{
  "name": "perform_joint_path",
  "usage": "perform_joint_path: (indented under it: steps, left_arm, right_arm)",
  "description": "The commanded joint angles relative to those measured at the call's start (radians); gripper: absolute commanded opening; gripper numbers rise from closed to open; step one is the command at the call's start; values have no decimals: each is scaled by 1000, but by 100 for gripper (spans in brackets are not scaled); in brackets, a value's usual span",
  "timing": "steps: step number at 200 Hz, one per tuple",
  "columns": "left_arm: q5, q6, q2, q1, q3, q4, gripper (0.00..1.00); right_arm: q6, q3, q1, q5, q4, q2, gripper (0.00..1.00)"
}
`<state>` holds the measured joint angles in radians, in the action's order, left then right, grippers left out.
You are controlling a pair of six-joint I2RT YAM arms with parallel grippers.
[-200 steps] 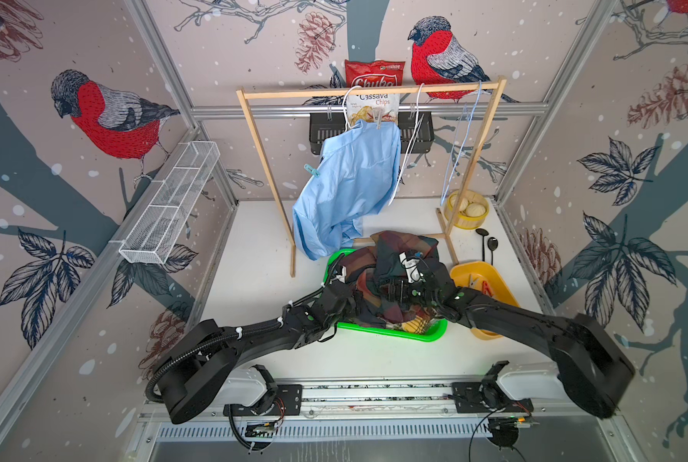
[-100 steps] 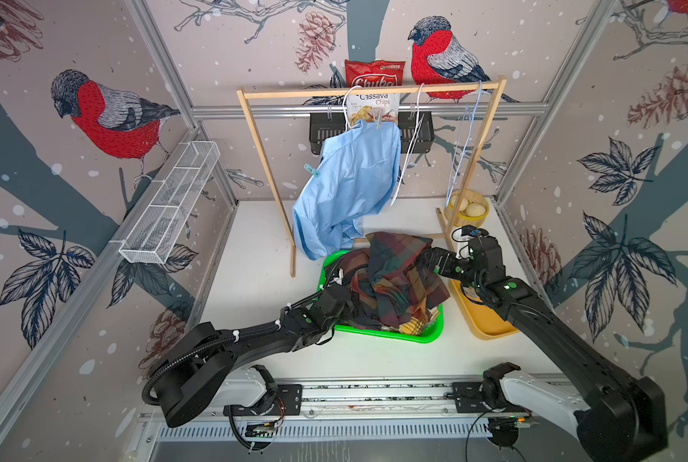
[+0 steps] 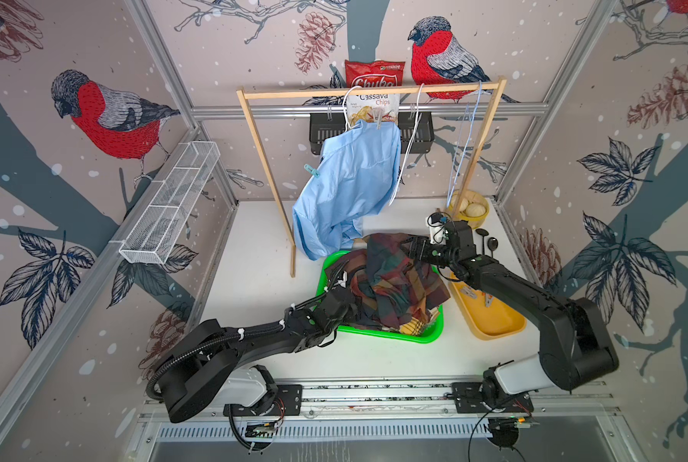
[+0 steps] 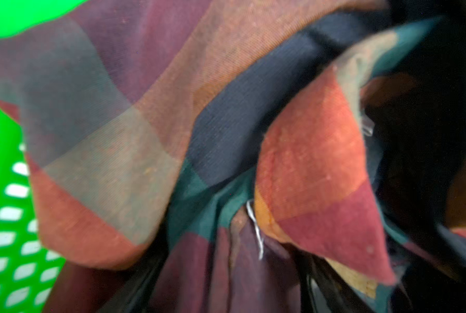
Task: Remove the clothespins securing long-sleeve shirts to the hanger
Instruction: Adjust the long-sleeve shirt at the bin.
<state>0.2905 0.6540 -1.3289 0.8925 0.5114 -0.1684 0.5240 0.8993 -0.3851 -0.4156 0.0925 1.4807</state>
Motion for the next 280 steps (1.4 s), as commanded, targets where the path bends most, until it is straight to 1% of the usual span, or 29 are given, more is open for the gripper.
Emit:
perform_joint_path:
  steps: [1,16,23,31,45,72,89,108,132,158,188,212,229,243,256,280]
  left_arm:
    - [-7,20,-13,3,13,0,74]
    - [-10,12,-15,3,24,0,73]
    - [-7,6,-15,3,30,4,74]
    - [1,-3,-10,5,36,12,74]
    - [21,-22,1,8,48,26,74]
    - [20,-43,19,8,62,37,75]
    - [16,-50,36,9,64,49,75]
    - [18,-64,73,21,67,81,75]
    - [37,-79,144,51,77,153,75]
    - [53,-85,257,66,74,245,75]
    - [82,-90,405,69,79,373,75]
    - [116,-107,501,69,101,457,75]
    - [141,-125,538,70,128,484,75]
    - [158,-139,558,69,150,482,75]
    - [169,-156,561,69,180,485,75]
    - [201,-202,550,69,244,478,75]
  right_arm:
    - [32,11,-46,-89,74,16,66]
    - [38,1,-89,-95,73,-6,44]
    - [39,-4,-110,-92,65,-22,36]
    - [38,-9,-136,-77,44,-47,29]
    - [35,-19,-190,-33,4,-101,23]
    - [66,-77,-276,50,-27,-184,19]
    - [83,-124,-316,83,-26,-193,18]
    - [94,-170,-342,143,-20,-158,18]
    - [96,-189,-340,201,-10,-67,16]
    - [94,-155,-340,242,-12,61,14]
    - [111,-128,-340,238,15,188,14]
    - [129,-111,-333,260,11,291,14]
    - [142,-98,-336,275,2,354,16]
    - [142,-81,-353,313,-19,379,19]
    - [138,-77,-365,327,-30,380,29]
    - [135,-100,-373,335,-36,334,38]
